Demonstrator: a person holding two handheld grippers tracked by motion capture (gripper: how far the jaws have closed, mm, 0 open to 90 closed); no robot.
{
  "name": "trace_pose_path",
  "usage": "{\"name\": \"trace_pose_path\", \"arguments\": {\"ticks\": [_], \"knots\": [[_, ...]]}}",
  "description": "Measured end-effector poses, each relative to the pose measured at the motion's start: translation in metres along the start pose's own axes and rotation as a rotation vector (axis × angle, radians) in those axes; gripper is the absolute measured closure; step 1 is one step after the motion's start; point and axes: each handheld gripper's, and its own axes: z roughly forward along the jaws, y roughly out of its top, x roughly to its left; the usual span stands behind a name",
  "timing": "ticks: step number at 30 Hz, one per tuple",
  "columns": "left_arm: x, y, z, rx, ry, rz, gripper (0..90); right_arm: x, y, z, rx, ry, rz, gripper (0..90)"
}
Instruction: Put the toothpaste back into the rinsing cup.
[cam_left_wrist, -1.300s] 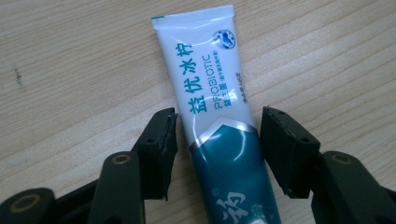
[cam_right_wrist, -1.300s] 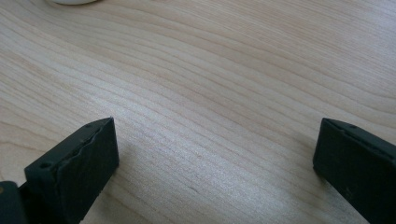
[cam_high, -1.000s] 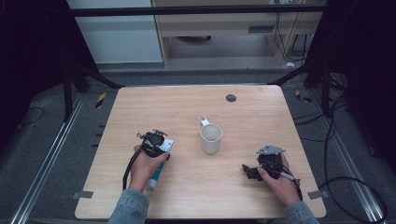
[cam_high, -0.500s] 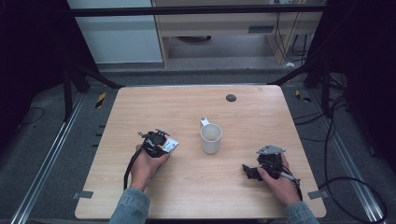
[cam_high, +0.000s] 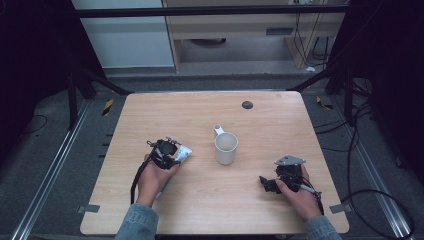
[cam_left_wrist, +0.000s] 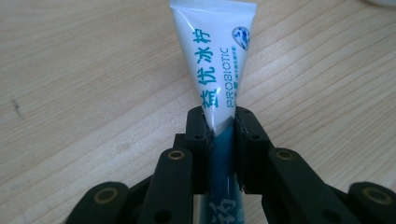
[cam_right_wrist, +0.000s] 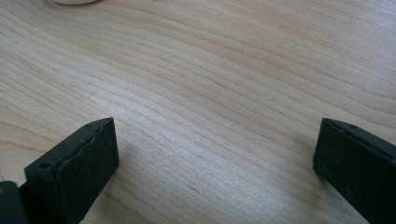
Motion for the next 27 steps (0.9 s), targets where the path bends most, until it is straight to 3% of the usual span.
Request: {"name": "trace_pose_path", "arguments": {"ticks": [5, 14, 20, 27], "knots": [[-0.002, 0.005, -0.02, -0.061, 0.007, 0.0, 77.5, 0.0, 0.0, 0.0, 0.0, -0.001, -0.001, 0.4], [-0.009, 0.022, -0.046, -0.108, 0.02, 0.028, 77.6, 0.0, 0.0, 0.0, 0.0, -0.001, -0.001, 0.4], [-0.011, 0.03, -0.053, -0.122, 0.022, 0.04, 77.6, 0.0, 0.0, 0.0, -0.001, -0.001, -0.001, 0.4], [-0.017, 0.041, -0.065, -0.173, 0.022, 0.057, 77.6, 0.0, 0.0, 0.0, 0.0, -0.001, 0.0, 0.4]]}}
